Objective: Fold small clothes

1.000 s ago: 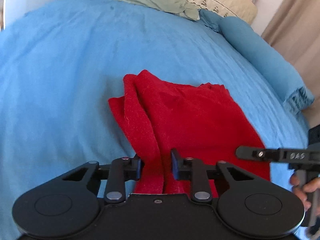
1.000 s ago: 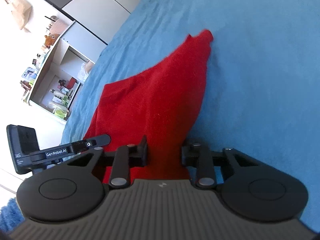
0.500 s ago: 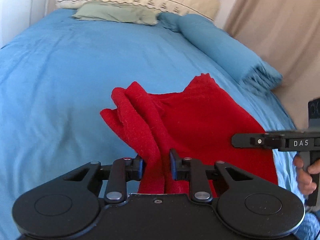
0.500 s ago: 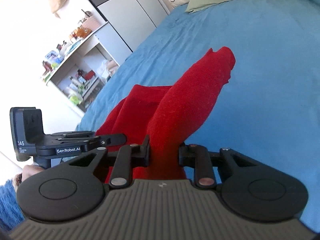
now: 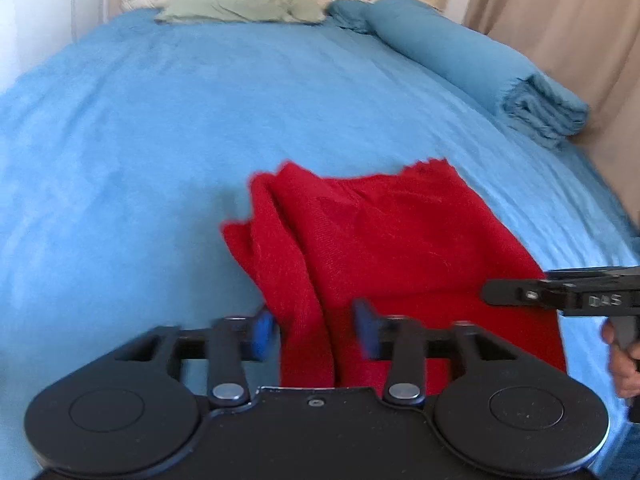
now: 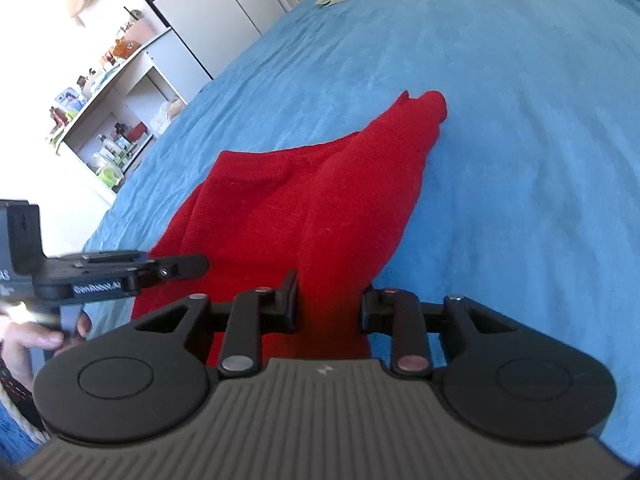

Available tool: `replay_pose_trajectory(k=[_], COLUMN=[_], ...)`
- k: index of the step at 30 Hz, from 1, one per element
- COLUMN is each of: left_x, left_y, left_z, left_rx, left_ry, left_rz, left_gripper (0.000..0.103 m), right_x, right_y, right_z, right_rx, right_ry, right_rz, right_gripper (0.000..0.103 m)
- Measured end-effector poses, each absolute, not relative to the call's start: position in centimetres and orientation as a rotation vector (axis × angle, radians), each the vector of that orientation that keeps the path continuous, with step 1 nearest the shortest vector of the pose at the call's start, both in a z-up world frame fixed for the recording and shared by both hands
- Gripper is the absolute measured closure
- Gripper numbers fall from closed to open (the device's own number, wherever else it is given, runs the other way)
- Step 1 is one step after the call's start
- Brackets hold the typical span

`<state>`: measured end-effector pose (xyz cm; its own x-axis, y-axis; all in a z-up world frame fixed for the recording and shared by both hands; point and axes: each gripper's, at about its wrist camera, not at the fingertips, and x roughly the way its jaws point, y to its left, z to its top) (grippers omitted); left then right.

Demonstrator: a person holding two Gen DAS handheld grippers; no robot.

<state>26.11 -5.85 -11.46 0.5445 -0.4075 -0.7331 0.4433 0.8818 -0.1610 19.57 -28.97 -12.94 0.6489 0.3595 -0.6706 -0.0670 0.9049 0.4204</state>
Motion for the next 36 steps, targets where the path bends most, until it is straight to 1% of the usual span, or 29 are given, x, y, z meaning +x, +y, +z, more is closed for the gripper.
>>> replay_pose_trajectory(k=[1,3,4,5,7,8,13,15,18,20,22,28,30,33,36], left_x=[25.5,24.1,23.2,22.6,21.9,21.6,21.1,21.2,21.6,21.4,20.6,15.6,13.2,9.8,7.3], left_y=[-5.6,-5.0,-4.6,-4.4,-4.0,-3.9,-3.9,-3.4,-2.8,-2.6,-2.3,-1.5,-1.3,-1.3,-1.6], left_z=[-10.6,-9.3,-8.8,-8.7,-9.3,-10.0,-14.3,-15.2,-14.6,-12.9,-10.2,0.6,3.1,5.3,5.7], left_rx=[0.068,0.097,0.111,0.119,0.127,0.131,0.169,0.132,0.077,0.059,0.046,0.011,0.002,0.03,0.1], left_ry=[0.825,0.76,0.735,0.734,0.774,0.794,0.908,0.931,0.952,0.944,0.897,0.821,0.799,0.794,0.819], left_rz=[-0.477,-0.453,-0.451,-0.452,-0.452,-0.448,-0.371,-0.359,-0.339,-0.316,-0.312,-0.208,-0.206,-0.19,-0.174], left_gripper=[0.018,0.001,0.0,0.0,0.0,0.0,0.0,0.0,0.0,0.001,0.001,0.0,0.0,0.0,0.0], right_x=[19.7,19.0,18.3,17.4,15.5,14.7,13.4,13.4,13.4,13.3,12.2,7.8,6.0,3.0,0.3], right_y=[-28.9,-28.2,-27.8,-27.3,-26.6,-26.3,-25.2,-25.5,-25.8,-25.3,-25.1,-23.1,-22.3,-20.8,-19.7], right_z=[-12.6,-11.3,-10.7,-10.0,-9.2,-9.4,-13.0,-14.4,-14.3,-13.2,-11.1,-0.7,2.5,6.3,8.0], right_rx=[0.359,0.283,0.241,0.189,0.104,0.081,-0.073,-0.055,0.005,-0.006,-0.027,-0.069,-0.071,-0.081,-0.059], right_ry=[0.837,0.826,0.804,0.771,0.723,0.729,0.852,0.889,0.891,0.892,0.857,0.779,0.761,0.73,0.753], right_rz=[0.233,0.21,0.205,0.194,0.199,0.205,0.089,0.058,0.034,0.027,0.04,-0.008,-0.049,-0.133,-0.173], right_gripper=[0.043,0.012,0.003,0.0,0.0,0.0,0.0,0.0,0.0,0.0,0.0,0.0,0.0,0.0,0.0])
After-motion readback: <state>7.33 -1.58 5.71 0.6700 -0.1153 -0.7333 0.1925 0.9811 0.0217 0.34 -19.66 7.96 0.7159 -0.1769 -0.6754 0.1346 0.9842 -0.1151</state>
